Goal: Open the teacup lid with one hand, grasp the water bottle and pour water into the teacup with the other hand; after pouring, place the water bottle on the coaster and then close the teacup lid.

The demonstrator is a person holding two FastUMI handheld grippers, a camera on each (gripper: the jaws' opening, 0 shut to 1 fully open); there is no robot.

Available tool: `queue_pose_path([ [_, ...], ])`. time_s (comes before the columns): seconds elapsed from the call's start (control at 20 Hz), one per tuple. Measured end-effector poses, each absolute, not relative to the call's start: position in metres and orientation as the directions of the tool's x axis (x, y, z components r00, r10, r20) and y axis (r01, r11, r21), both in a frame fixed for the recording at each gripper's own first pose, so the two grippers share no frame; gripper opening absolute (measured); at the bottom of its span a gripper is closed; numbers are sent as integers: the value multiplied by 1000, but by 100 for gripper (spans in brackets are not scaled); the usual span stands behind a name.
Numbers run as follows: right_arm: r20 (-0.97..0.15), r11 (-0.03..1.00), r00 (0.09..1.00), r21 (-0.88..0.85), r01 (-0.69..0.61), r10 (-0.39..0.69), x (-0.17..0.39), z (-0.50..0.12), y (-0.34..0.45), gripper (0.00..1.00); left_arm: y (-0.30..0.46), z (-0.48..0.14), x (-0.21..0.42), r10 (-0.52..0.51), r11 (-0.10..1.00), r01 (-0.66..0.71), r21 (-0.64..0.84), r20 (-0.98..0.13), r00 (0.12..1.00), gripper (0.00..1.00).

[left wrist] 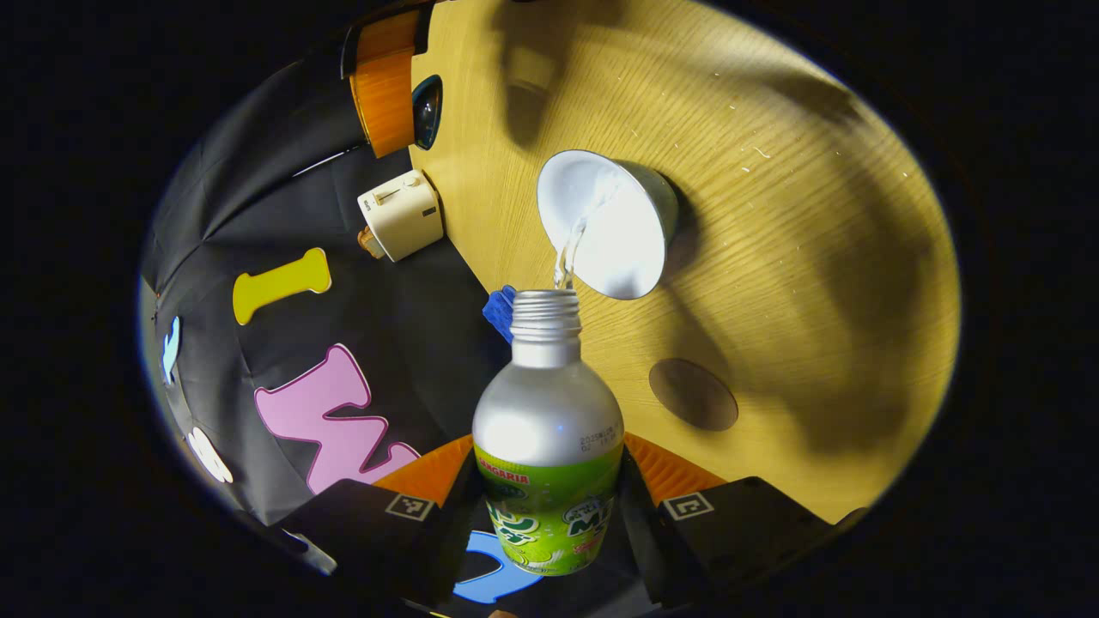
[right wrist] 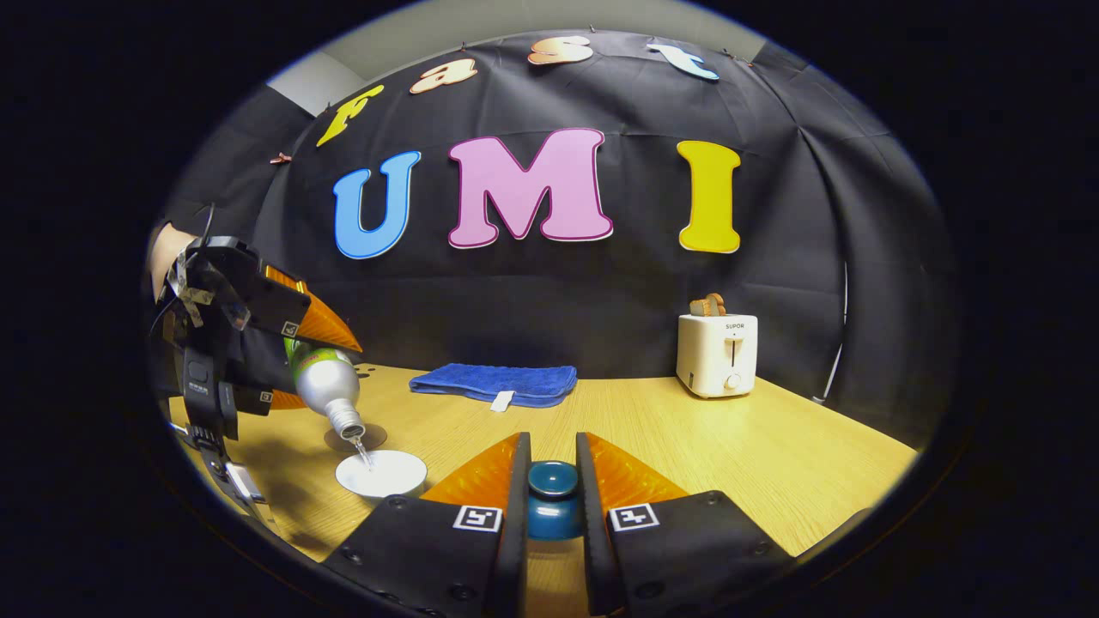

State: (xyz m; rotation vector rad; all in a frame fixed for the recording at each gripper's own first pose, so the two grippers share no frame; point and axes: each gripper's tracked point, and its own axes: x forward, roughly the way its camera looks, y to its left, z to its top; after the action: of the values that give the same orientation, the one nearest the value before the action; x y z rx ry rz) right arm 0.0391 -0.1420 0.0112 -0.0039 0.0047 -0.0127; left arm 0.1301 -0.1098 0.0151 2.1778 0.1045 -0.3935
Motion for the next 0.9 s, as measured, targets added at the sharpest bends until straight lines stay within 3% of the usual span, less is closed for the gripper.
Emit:
queue_pose_path([
  [0.9, -5, 1000, 1000, -6, 16, -17, 38, 12, -144, 31, -121, 25, 126, -46, -694, 204, 691, -325, 945, 81],
])
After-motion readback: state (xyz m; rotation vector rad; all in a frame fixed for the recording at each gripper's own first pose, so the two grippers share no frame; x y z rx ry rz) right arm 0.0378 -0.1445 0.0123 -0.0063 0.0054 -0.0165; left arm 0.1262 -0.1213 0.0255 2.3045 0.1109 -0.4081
